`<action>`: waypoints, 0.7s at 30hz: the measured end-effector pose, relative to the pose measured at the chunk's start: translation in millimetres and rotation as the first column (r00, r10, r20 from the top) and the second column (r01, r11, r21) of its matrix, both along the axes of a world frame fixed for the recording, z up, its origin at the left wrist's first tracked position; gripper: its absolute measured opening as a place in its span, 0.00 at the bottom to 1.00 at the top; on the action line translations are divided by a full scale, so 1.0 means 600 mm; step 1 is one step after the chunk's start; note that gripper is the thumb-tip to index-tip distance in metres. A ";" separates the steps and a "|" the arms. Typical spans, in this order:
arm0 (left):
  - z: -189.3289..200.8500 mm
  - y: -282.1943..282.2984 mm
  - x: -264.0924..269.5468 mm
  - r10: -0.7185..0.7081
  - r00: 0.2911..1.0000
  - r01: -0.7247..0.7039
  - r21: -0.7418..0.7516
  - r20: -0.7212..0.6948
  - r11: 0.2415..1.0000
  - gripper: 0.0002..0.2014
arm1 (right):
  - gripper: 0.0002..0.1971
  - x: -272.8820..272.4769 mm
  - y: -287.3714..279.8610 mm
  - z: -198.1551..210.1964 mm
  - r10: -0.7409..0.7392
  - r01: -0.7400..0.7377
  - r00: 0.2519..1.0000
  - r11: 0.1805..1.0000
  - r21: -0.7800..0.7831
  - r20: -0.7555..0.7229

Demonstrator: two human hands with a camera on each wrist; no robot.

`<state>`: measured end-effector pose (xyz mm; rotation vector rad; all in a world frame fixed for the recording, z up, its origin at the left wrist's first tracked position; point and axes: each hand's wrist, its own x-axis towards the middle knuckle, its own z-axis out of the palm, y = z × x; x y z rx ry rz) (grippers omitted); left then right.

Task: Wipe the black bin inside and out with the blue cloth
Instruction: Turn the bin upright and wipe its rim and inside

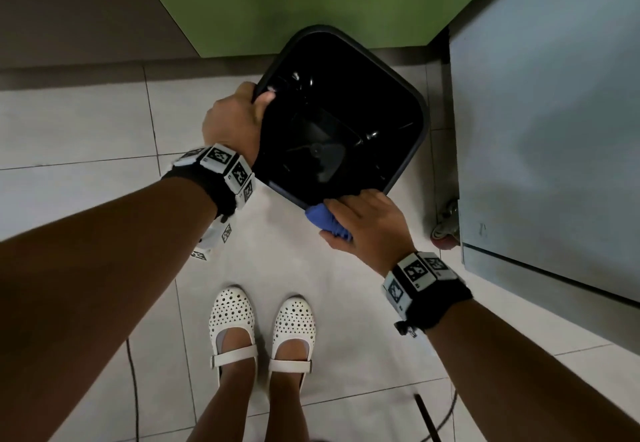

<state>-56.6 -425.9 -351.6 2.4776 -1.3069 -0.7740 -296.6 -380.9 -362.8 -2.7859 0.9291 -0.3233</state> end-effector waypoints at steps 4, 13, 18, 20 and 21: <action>0.008 0.013 -0.024 0.210 0.967 -0.220 -0.055 -0.146 0.974 0.21 | 0.13 0.028 0.014 0.013 -0.119 0.123 0.992 0.989 0.085 -0.047; -0.004 0.060 -0.024 0.285 0.937 -0.319 -0.162 -0.202 0.934 0.18 | 0.20 0.084 0.054 0.020 -0.118 0.144 0.983 0.972 0.185 -0.142; -0.005 0.031 -0.010 0.130 0.986 -0.143 -0.130 -0.103 0.981 0.20 | 0.21 0.023 0.007 0.018 0.156 -0.137 0.982 0.975 0.173 -0.103; -0.004 0.019 -0.008 0.097 0.991 -0.108 -0.117 -0.095 0.987 0.20 | 0.19 -0.007 -0.030 0.021 0.300 -0.278 0.944 0.947 0.157 -0.139; -0.003 0.012 -0.010 0.081 0.992 -0.091 -0.109 -0.095 0.990 0.21 | 0.18 -0.019 -0.051 0.025 0.360 -0.338 0.918 0.929 0.148 -0.165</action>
